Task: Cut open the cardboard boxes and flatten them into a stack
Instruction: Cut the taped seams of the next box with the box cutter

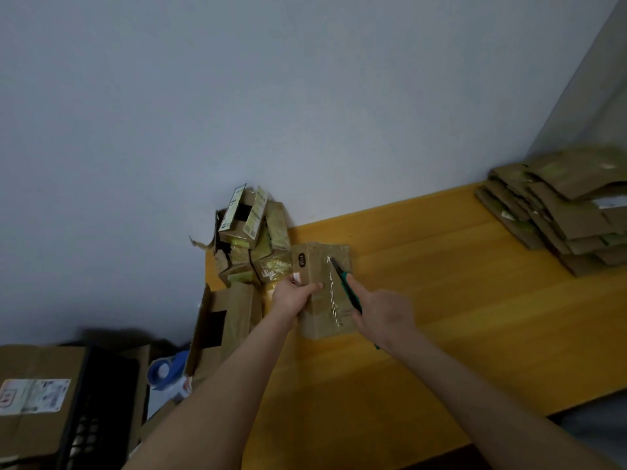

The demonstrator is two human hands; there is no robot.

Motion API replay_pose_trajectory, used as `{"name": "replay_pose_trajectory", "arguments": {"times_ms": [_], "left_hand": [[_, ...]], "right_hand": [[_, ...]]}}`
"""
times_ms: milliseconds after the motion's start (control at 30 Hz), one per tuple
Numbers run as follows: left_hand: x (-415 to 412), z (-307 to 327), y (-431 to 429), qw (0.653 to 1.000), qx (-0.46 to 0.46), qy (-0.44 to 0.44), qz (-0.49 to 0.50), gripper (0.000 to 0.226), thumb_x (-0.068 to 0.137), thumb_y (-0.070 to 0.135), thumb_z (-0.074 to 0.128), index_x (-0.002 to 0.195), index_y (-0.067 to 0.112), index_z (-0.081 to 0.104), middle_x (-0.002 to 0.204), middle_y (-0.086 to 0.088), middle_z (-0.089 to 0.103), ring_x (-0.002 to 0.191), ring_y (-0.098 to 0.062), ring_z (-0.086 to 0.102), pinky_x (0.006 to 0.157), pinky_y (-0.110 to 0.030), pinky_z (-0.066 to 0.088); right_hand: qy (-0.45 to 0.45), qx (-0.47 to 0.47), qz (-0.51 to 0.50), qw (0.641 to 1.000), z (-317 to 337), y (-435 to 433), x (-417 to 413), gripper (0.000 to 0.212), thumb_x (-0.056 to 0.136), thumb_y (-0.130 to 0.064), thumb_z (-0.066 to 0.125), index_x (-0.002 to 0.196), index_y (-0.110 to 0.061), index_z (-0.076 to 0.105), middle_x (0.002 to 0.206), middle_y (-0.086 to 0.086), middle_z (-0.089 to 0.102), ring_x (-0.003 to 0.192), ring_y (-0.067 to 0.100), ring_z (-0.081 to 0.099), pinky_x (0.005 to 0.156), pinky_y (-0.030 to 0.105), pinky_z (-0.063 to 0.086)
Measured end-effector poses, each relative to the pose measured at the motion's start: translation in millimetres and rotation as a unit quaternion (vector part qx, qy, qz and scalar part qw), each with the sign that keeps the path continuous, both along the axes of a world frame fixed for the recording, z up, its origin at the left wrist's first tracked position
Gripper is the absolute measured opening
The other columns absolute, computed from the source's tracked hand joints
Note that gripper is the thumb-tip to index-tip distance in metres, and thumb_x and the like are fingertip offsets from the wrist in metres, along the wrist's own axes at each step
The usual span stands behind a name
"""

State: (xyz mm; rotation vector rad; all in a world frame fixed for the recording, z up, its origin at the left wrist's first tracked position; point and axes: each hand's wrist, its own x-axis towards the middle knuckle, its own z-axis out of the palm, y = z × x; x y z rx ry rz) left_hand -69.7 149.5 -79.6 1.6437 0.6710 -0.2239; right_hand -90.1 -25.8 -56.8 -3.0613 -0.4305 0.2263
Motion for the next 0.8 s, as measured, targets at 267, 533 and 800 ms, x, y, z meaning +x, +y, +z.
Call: {"name": "replay_pose_trajectory", "arguments": {"times_ms": [267,533,800], "left_hand": [[4.6,6.0,2.6,1.000,0.003,-0.019,0.021,0.025,0.079,0.016,0.078,0.097,0.013,0.060,0.101,-0.009,0.068,0.083,-0.019,0.064,0.067,-0.030,0.049],[0.8,4.1,2.9,1.000,-0.004,-0.018,0.013,0.033,0.081,0.016,0.076,0.108,0.009,0.060,0.098,-0.006,0.067,0.079,-0.014,0.063,0.058,-0.027,0.047],[8.1,7.5,-10.0,1.000,0.008,-0.026,0.010,0.036,0.079,0.019,0.078,0.108,0.005,0.062,0.102,-0.011,0.068,0.083,-0.020,0.065,0.069,-0.033,0.053]], "right_hand": [[0.026,-0.009,0.033,0.999,7.8,2.8,-1.7,0.059,0.097,-0.047,0.038,0.150,-0.032,0.019,0.072,-0.003,0.054,0.063,0.018,0.054,0.048,0.027,0.034],[0.040,0.081,0.017,0.996,17.2,-7.3,2.5,0.054,0.092,-0.050,0.043,0.144,-0.039,0.033,0.090,-0.001,0.066,0.069,0.017,0.056,0.047,0.026,0.034],[0.019,0.020,-0.006,1.000,26.4,-1.0,5.0,0.060,0.097,-0.045,0.040,0.151,-0.033,0.017,0.076,-0.002,0.052,0.066,0.018,0.052,0.054,0.029,0.039]]}}
